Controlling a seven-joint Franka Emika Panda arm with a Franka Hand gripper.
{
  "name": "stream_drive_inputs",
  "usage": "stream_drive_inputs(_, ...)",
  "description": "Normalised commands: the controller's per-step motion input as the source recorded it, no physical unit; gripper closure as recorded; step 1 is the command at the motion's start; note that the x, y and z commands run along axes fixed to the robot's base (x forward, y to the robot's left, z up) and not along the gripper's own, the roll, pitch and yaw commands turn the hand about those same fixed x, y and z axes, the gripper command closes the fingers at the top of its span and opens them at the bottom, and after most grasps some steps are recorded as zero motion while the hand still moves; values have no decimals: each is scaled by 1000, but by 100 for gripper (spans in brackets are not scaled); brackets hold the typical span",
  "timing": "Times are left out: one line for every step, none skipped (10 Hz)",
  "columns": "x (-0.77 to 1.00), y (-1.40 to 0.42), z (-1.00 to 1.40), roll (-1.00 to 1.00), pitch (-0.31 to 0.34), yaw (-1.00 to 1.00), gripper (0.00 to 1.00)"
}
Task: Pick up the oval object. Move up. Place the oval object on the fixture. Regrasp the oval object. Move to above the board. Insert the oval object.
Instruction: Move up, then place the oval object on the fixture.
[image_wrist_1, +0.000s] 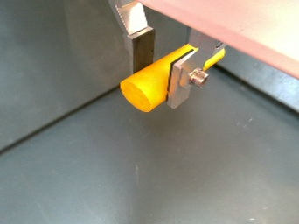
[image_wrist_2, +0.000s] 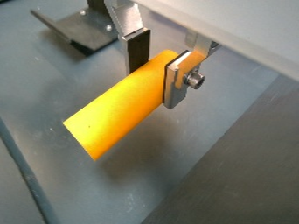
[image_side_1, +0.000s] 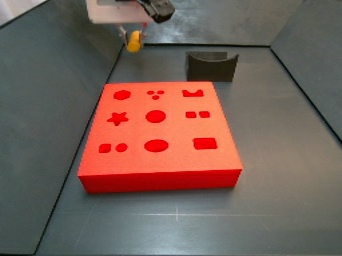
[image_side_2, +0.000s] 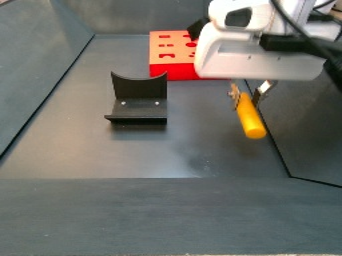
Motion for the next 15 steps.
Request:
stream_drive_inputs(-30, 8, 171, 68, 62, -37, 100)
stream_drive_inputs(0, 0, 1000, 0, 0, 0, 100)
stream_drive_inputs(9, 0, 1000, 7, -15, 15, 100)
stream_drive_inputs(-9, 2, 1000, 10, 17, 11, 100)
stream_drive_inputs(-11, 4, 1000, 21, 27, 4, 100)
stream_drive_inputs(-19, 5, 1000, 39, 39, -7, 100)
stream_drive_inputs(-26, 8, 1000, 54, 48, -15, 100)
stream_drive_inputs(-29, 12, 1000, 68, 53, -17, 100)
stream_drive_inputs(-32, 12, 1000, 77, 58, -11, 100)
stream_drive_inputs(-29, 10, 917, 82, 62, -6, 100)
stream_drive_inputs(-20, 12, 692, 95, 73, 6, 100)
stream_drive_inputs(-16, 12, 595, 96, 79, 12, 100)
stream_drive_inputs(-10, 12, 407, 96, 84, 17, 100)
stream_drive_inputs(-8, 8, 262, 85, 85, 20, 100)
stream_drive_inputs(1000, -692, 73, -305, 75, 193, 100)
